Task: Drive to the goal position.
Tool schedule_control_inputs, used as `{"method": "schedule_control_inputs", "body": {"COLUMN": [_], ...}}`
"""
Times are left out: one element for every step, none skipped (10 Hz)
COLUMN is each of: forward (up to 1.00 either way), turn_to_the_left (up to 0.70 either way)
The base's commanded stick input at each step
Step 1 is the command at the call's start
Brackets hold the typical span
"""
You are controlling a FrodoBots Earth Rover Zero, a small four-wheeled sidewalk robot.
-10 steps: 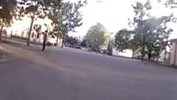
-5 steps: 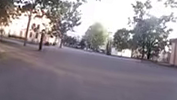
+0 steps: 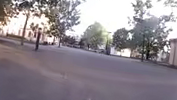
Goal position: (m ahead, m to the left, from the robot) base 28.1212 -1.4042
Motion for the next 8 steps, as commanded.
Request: {"method": "schedule_control_inputs", "body": {"forward": [0.7,0.7,0.7,0.7,0.7,0.7,0.7,0.7], "turn_to_the_left": [0.0,0.0,0.0,0.11,0.35,0.35,0.35,0.35]}}
